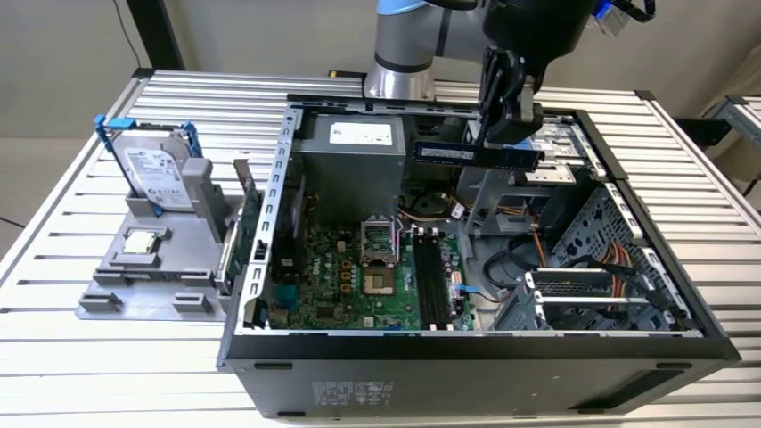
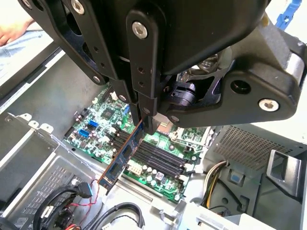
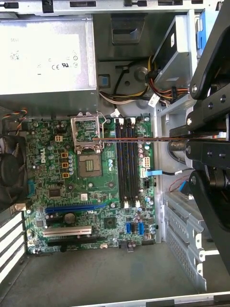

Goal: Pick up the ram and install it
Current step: 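Insert the ram into the slot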

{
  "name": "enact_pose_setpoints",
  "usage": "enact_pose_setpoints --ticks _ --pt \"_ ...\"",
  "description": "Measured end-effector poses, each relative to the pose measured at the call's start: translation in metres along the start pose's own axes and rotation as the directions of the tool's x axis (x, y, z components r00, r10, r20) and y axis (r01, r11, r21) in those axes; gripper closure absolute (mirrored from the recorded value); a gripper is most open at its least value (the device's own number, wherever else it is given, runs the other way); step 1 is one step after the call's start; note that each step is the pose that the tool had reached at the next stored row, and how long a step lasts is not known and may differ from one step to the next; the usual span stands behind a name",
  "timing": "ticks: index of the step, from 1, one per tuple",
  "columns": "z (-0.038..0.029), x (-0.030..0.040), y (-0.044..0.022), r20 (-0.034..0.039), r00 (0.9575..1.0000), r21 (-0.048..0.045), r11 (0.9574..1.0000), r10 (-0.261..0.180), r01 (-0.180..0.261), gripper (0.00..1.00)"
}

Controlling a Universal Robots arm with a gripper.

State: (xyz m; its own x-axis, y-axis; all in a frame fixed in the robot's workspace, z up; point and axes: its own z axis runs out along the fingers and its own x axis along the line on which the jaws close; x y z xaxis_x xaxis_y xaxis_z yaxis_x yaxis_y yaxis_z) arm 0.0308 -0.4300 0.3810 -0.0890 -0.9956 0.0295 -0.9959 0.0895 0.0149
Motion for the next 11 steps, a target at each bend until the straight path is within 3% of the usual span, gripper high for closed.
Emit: enact_pose_setpoints --ticks 8,11 --pt "0.0000 0.0000 0.0000 0.0000 1.0000 0.0000 1.0000 0.001 -0.001 1.00" --pt "0.0000 -0.0001 0.0000 0.0002 0.9998 -0.0006 0.9998 0.020 -0.020 1.00"
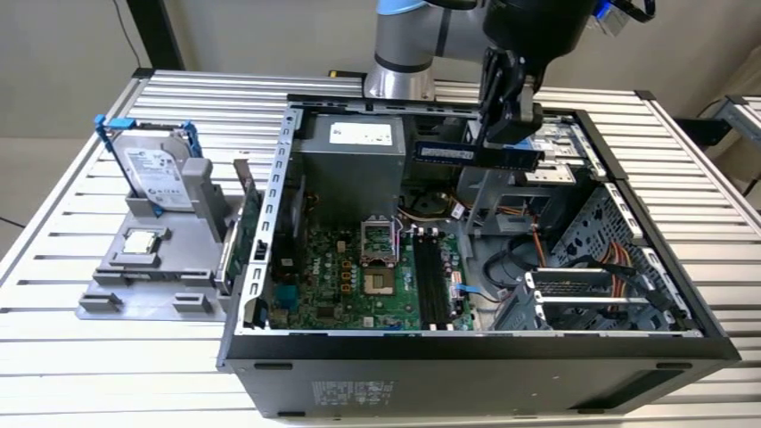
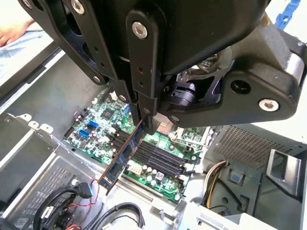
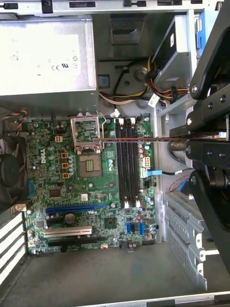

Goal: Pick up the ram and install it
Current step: 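Insert the ram into the slot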

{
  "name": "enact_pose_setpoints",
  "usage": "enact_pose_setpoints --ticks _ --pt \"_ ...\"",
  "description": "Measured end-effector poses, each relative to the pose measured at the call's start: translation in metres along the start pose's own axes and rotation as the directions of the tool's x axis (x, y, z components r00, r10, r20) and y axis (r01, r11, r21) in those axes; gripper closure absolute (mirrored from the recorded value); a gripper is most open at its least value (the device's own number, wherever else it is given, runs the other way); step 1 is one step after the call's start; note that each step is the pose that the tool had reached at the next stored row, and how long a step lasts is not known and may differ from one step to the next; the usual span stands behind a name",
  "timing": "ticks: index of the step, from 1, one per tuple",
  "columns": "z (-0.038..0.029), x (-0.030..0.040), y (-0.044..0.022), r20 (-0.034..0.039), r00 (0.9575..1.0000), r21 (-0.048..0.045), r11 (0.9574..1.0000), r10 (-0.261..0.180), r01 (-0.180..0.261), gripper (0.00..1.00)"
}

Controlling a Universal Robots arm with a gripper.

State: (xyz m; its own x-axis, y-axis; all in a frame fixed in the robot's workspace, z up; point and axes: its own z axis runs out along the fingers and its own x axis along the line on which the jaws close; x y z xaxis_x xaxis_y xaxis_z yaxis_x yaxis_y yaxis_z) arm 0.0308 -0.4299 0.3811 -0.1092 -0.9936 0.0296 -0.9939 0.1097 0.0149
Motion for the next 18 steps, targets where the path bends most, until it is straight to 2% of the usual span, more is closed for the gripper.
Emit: enact_pose_setpoints --ticks 4,8,12,18 --pt "0.0000 0.0000 0.0000 0.0007 0.9988 -0.0015 0.9988 0.050 -0.050 1.00" --pt "0.0001 0.0000 0.0000 0.0015 0.9940 -0.0033 0.9940 0.109 -0.109 1.00" --pt "0.0001 0.0000 0.0000 0.0021 0.9856 -0.0052 0.9856 0.169 -0.169 1.00" --pt "0.0002 0.0000 0.0000 0.0028 0.9690 -0.0077 0.9690 0.247 -0.247 1.00"
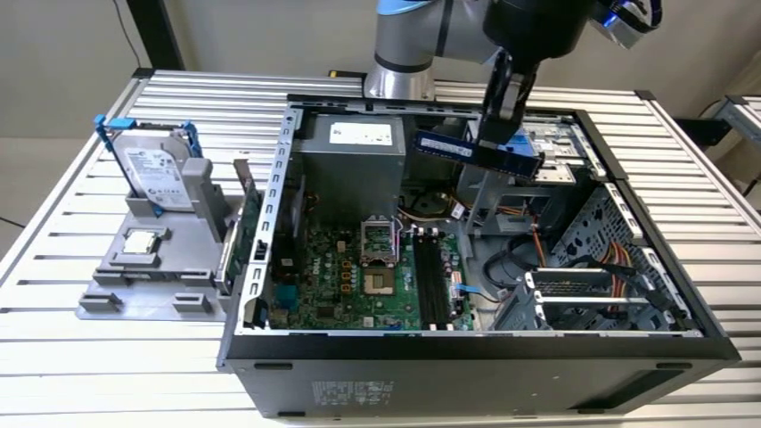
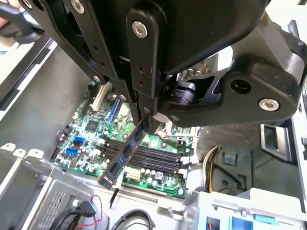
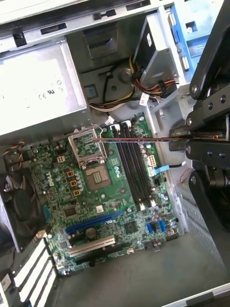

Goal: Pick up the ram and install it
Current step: 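Insert the ram into the slot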

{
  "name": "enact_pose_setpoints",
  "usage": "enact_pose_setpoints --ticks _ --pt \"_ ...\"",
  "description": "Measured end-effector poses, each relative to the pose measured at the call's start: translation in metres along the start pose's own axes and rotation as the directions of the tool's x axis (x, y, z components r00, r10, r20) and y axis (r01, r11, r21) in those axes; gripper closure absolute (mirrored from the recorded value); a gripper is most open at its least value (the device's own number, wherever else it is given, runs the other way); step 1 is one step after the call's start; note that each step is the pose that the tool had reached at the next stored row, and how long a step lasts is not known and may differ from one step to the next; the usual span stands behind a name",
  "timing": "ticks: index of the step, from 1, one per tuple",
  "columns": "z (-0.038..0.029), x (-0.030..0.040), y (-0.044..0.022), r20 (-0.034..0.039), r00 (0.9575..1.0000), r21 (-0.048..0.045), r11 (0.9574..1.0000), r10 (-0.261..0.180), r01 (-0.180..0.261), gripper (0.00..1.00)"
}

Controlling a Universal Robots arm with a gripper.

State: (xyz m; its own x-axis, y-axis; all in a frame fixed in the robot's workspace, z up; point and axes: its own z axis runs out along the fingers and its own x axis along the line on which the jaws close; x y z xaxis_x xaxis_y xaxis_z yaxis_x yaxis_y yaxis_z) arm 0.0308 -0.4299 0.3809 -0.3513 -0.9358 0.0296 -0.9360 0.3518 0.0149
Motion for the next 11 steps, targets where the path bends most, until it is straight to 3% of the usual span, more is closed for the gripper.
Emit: enact_pose_setpoints --ticks 5,11 --pt "0.0001 0.0000 0.0000 0.0009 0.9985 -0.0017 0.9985 0.055 -0.055 1.00" --pt "0.0000 0.0000 0.0000 0.0016 0.9928 -0.0037 0.9928 0.119 -0.119 1.00"
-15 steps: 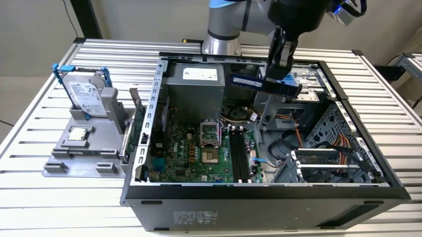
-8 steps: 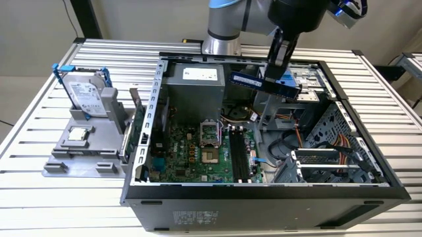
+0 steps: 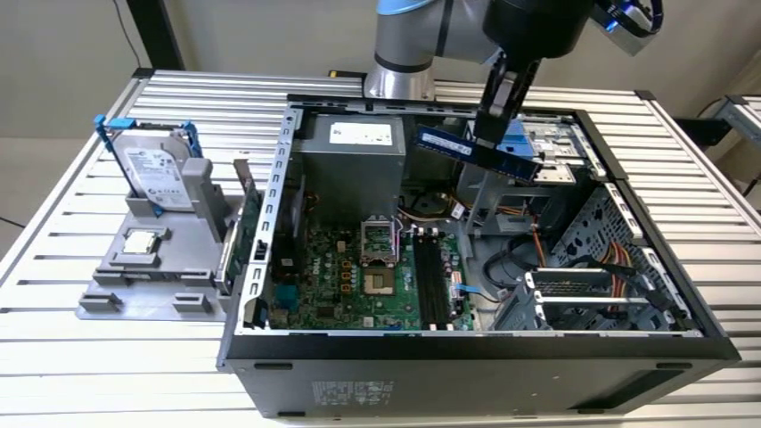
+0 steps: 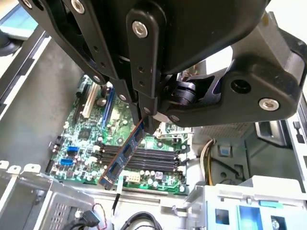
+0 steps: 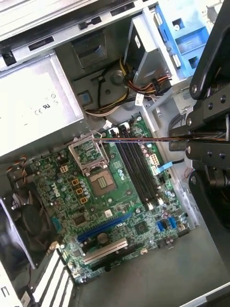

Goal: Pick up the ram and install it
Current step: 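Insert the ram into the slot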

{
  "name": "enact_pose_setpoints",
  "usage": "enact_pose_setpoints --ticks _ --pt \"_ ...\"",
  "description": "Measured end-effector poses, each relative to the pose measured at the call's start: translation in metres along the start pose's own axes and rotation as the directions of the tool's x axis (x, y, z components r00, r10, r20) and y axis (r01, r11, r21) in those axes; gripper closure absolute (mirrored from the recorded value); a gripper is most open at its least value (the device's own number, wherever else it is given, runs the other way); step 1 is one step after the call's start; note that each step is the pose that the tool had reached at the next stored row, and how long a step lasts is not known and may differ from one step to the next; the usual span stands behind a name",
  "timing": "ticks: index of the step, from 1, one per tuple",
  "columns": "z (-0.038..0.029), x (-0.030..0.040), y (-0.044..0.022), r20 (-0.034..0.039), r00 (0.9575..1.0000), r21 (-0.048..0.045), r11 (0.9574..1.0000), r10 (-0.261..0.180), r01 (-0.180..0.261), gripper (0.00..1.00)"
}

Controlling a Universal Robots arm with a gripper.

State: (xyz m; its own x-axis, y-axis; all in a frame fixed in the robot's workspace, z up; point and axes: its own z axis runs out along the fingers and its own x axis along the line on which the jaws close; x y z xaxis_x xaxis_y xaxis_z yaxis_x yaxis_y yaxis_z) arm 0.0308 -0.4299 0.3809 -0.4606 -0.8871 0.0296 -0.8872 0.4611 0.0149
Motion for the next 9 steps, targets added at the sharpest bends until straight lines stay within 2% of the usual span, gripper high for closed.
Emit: enact_pose_setpoints --ticks 5,9 --pt "0.0000 0.0000 0.0000 0.0008 0.9986 -0.0016 0.9986 0.053 -0.053 1.00" --pt "0.0000 0.0000 0.0000 0.0013 0.9954 -0.0029 0.9954 0.096 -0.096 1.00"
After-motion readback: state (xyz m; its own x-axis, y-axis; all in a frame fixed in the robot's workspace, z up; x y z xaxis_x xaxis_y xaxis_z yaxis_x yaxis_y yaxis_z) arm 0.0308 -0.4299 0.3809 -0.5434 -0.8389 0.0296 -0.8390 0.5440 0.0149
